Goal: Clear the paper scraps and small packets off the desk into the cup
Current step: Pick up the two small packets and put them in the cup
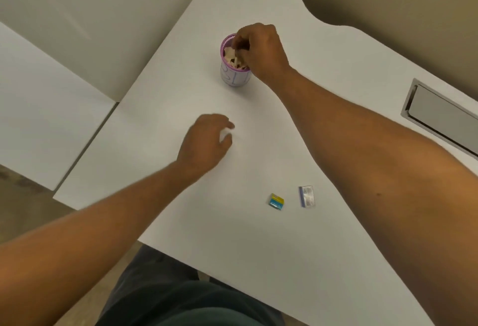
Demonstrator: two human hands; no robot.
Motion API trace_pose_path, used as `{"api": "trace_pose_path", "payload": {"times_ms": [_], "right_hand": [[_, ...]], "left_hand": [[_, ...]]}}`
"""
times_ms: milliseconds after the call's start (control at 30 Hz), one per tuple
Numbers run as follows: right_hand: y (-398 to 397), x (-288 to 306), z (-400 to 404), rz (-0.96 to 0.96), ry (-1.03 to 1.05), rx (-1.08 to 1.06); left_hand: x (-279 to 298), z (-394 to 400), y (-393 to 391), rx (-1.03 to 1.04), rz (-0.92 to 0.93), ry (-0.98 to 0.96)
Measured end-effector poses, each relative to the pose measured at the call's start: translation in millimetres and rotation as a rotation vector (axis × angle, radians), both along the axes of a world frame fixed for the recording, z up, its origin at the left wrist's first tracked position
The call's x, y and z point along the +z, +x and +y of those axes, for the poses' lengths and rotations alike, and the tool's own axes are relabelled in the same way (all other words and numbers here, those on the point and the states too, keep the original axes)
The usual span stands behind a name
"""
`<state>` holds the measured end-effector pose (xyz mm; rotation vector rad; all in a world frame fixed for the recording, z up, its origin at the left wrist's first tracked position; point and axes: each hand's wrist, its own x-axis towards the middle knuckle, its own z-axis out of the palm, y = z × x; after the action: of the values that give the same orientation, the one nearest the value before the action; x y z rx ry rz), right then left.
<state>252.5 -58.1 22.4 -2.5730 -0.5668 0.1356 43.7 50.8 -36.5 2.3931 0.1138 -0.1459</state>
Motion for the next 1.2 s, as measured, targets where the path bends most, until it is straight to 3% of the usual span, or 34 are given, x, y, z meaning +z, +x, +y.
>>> {"api": "trace_pose_path", "payload": {"times_ms": [133,333,567,767,933,1033,1200], "right_hand": [[1.2,-7.7,1.0,-0.042,-0.236,0.212],[8.6,4.7,11.8,0.014,-0.394,0.282],[2.9,45.3,-14.5,-0.026,-0.161,0.159],[-53.9,53.8,-103.5,0.04,0.172,-0.186],[-157.1,9.5,-192.1,0.333,0.009,-0.392],[-209.3,-16.7,-216.6,0.468,-0.105,-0.412],[-259.3,-45.6,-219.8,0.441,-0.106,-0.342]], "left_hand": [[-18.4,-6.7,-26.7,-0.188,0.101,0.152],[-10.9,-6.8,-20.7,-0.193,0.123,0.266],[-2.7,-14.1,-10.2,-0.173,0.159,0.299],[-6.1,-40.1,-27.9,-0.197,0.09,0.229],[-6.0,-73.7,-64.6,-0.37,0.065,0.068],[-7.5,-93.4,-77.5,-0.498,0.124,0.087],[-20.0,-122.0,-84.6,-0.658,0.017,0.24]]}}
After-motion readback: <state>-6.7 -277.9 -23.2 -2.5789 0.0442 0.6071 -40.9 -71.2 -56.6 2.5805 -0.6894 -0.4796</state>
